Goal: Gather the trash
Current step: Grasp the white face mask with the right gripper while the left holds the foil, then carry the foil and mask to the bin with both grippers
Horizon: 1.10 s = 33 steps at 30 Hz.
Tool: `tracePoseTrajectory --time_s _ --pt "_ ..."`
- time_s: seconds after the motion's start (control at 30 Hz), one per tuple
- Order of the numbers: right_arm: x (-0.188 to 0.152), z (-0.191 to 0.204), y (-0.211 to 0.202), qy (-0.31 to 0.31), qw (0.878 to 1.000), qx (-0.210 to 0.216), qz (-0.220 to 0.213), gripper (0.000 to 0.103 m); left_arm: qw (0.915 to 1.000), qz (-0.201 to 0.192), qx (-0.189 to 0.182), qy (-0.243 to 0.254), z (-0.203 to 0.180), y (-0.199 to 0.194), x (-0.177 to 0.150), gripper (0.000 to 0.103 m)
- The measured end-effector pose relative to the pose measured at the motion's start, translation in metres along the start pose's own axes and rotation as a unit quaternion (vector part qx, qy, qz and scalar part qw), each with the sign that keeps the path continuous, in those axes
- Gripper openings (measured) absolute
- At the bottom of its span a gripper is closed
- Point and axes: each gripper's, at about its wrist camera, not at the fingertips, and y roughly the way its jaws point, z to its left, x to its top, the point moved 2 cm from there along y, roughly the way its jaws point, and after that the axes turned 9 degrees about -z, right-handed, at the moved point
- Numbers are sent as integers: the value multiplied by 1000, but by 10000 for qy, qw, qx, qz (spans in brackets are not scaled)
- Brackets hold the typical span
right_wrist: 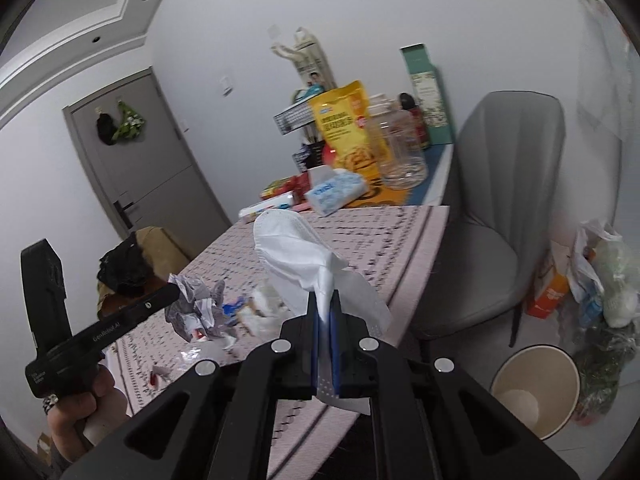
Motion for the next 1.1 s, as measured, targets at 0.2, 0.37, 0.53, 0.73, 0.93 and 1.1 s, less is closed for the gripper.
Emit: tracePoseTrajectory --time_s 0.2,0.37,0.53,0.73,0.93,1.1 --pt "-3 -51 -12 278 9980 -573 -57 6 9989 217 -311 268 -54 33 -1 14" --pt "-7 -91 -21 464 9943 -957 -109 6 9973 388 -465 417 -95 63 -7 14" --pt "-17 -130 -22 646 9899 -1263 -35 6 9949 680 -593 452 -129 96 -21 14" --pt "-35 -180 -19 917 9817 -1667 37 6 9910 1012 -689 547 -162 134 -47 14" --pt "-63 -233 -9 1219 9712 -2034 210 6 9862 1345 -703 662 -188 169 -76 14" --pt "-88 -278 12 1424 9629 -2253 424 7 9825 1607 -678 658 -199 204 -103 14"
